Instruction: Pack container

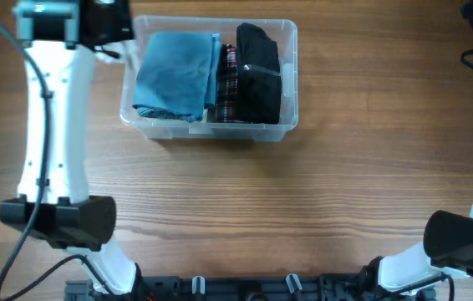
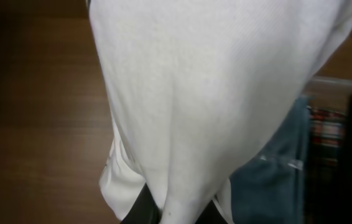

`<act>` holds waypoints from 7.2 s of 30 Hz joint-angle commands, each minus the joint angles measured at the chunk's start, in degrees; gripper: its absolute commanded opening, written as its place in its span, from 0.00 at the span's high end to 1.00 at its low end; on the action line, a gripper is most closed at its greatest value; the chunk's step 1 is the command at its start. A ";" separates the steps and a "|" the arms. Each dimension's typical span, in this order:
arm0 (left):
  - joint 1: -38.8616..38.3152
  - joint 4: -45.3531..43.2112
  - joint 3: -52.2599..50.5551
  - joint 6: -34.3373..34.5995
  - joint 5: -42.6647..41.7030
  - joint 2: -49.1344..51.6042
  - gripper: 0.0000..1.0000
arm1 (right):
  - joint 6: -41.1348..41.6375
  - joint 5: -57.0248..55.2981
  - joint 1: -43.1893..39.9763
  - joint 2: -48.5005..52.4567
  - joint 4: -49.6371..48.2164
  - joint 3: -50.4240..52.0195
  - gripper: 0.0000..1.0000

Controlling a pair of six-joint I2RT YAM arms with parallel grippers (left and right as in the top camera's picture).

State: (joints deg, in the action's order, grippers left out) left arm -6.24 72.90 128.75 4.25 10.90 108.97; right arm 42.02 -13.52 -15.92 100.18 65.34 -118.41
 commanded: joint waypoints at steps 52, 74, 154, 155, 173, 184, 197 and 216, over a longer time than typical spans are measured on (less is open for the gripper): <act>-9.46 12.02 1.16 11.21 -18.34 24.30 0.46 | 0.55 -0.09 0.15 -0.13 -0.15 0.04 0.00; -7.43 23.61 4.37 10.36 -8.44 -35.76 0.00 | 0.55 -0.09 0.15 -0.13 -0.13 0.04 0.00; 6.88 -62.93 -125.87 9.51 -13.44 -108.63 0.00 | -30.01 10.45 20.85 -74.44 -71.97 87.19 0.00; 6.88 -62.93 -125.87 9.51 -13.42 -108.63 0.00 | -29.99 11.15 20.85 -77.61 -74.10 91.86 0.00; 6.88 -62.93 -125.87 9.51 -13.42 -108.63 0.00 | -37.51 21.11 18.03 -99.97 -68.96 118.11 0.00; 6.88 -62.93 -125.87 9.51 -13.42 -108.63 0.00 | -39.04 21.94 15.08 -99.91 -65.99 118.11 0.00; 6.88 -62.93 -125.87 9.51 -13.42 -108.59 0.00 | -39.01 21.94 15.08 -99.91 -65.96 118.11 0.00; 6.88 -62.93 -125.87 9.51 -13.42 -108.59 0.00 | -39.01 21.94 15.08 -99.91 -65.96 118.11 0.00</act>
State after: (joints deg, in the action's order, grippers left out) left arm 1.02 10.00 3.20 14.09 -2.87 0.80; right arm 3.73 7.51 -0.60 0.99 -0.43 -0.40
